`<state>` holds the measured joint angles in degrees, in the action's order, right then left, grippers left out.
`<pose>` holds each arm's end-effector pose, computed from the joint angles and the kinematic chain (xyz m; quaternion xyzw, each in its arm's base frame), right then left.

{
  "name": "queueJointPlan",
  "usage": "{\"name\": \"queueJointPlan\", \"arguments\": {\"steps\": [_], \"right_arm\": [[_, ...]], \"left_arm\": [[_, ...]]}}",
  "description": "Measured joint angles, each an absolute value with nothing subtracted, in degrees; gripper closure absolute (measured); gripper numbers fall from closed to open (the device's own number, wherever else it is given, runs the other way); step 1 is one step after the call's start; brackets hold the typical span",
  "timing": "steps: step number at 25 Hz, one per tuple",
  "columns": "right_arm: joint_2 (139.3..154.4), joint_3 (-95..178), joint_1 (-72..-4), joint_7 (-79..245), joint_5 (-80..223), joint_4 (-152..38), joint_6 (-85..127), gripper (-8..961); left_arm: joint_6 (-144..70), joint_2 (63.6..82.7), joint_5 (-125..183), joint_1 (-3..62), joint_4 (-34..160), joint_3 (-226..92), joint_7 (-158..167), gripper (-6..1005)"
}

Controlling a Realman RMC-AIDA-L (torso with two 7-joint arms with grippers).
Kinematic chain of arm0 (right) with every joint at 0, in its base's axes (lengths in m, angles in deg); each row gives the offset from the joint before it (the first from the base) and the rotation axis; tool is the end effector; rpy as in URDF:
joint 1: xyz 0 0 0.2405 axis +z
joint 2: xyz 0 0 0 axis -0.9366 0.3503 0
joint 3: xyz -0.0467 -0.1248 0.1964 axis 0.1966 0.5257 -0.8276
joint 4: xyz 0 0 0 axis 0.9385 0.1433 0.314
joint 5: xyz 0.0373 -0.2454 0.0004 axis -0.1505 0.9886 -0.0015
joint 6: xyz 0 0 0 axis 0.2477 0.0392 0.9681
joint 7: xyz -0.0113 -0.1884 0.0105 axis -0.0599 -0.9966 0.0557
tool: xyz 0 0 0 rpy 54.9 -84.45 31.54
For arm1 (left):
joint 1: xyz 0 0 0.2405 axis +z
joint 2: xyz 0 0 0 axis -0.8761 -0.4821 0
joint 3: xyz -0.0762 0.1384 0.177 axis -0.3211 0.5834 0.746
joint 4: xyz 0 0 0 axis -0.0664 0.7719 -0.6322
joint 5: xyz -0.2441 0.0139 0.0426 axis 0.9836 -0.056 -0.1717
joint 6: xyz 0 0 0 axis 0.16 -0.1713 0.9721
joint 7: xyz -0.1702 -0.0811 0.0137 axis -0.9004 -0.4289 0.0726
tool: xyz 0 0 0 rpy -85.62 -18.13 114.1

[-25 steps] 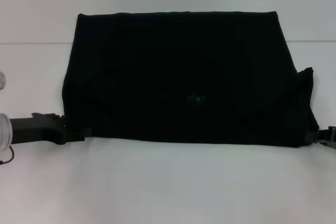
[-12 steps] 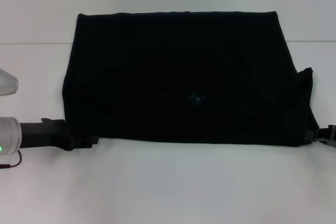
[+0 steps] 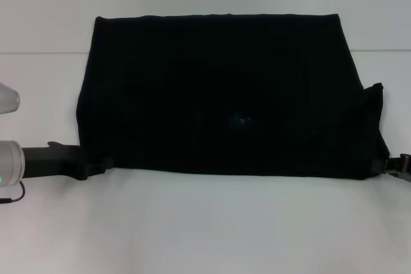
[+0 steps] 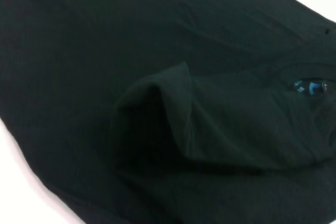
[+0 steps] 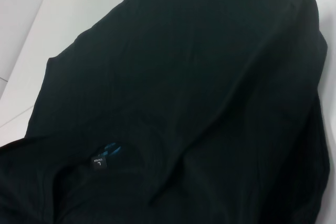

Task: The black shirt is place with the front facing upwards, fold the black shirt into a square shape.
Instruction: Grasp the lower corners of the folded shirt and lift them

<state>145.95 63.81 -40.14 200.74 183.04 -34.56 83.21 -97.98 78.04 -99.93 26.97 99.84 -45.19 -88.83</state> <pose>0.3719 0.3772 -0.0011 -0.7190 0.6337 0.1985 0.2053 -0.3428 0.4018 -0.0170 -0.8870 -0.3774 -0.0658 0.2578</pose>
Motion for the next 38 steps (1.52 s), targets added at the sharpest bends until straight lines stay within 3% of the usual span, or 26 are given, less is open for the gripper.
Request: {"name": "queueJointPlan", "arguments": {"steps": [9, 11, 16, 24, 38], "right_arm": [[145.94, 63.8, -40.3, 200.5, 183.0, -34.4, 83.6, 954], [145.94, 63.7, -40.3, 200.2, 183.0, -34.4, 83.6, 954], [145.94, 62.5, -40.4, 199.1, 183.0, -34.6, 84.1, 954], [145.66, 59.8, -42.0, 196.5, 183.0, -34.2, 89.0, 953], [142.84, 53.4, -51.7, 180.5, 183.2, -34.0, 108.5, 953]], "left_arm": [[-98.0, 78.15, -99.8, 27.7, 100.2, -45.8, -88.5, 673], [-98.1, 78.2, -99.8, 27.7, 100.2, -45.8, -88.4, 892], [-98.5, 78.25, -98.7, 28.0, 100.3, -46.0, -87.1, 993], [-103.0, 78.31, -97.4, 28.9, 100.2, -47.9, -84.3, 991], [-128.8, 77.92, -97.8, 38.1, 102.3, -62.2, -73.7, 989]]}}
